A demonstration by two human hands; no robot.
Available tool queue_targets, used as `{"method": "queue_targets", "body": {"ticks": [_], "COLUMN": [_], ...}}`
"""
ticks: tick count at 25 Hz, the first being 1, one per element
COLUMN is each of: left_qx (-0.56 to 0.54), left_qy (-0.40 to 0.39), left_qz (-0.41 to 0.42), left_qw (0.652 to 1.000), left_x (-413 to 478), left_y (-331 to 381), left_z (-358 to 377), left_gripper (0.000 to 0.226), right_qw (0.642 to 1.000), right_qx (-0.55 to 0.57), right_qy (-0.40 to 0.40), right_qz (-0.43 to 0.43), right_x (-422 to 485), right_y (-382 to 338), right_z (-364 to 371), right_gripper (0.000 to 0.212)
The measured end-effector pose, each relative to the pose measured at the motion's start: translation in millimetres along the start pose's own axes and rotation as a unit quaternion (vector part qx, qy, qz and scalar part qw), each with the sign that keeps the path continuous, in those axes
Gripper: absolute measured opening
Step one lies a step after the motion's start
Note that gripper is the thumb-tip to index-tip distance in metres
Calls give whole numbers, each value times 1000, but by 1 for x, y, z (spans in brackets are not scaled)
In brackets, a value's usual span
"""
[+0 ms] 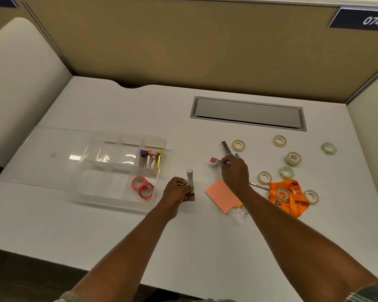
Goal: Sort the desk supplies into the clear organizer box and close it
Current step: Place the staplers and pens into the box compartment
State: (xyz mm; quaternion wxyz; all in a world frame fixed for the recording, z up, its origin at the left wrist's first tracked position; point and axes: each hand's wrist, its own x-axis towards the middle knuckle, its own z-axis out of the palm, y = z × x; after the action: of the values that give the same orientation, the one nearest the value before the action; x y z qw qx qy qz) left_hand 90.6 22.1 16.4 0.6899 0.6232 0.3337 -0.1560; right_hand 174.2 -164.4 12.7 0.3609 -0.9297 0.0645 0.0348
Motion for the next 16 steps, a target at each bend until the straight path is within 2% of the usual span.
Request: {"method": "queue_targets", "body": {"ticks": [1,3,5,7,9,12,16], "left_qx": [-5,-14,-21,-32,-29,2,61], "left_qy": [-12,-37,-53,-61,-54,-18,41], "left_qz": [-1,5,18,37,57,77,78], "left_qw": [1000,999,998,997,997,997,994], "left_x": [1,4,6,10,16,29,52], "left_y": [5,16,27,41,55,73,93], "left_z": [-6,-22,-39,-61,-87,-132,-184], "left_gripper": [16,17,20,24,28,28,24], "right_qw": [995,947,900,888,900,912,922], "right_qx": [76,262,365,390,379,368,331], "right_qy": [13,5,-9,-12,-12,-40,-66], "right_qz": [64,186,239,241,215,177,188], "right_x": [-2,-11,-21,-31,-38,-43,-40], "right_y": [-8,-31,-52,-75,-98,-138,-193], "right_z": [3,13,24,39,55,84,125], "right_gripper": [13,9,9,10,9,6,9]}}
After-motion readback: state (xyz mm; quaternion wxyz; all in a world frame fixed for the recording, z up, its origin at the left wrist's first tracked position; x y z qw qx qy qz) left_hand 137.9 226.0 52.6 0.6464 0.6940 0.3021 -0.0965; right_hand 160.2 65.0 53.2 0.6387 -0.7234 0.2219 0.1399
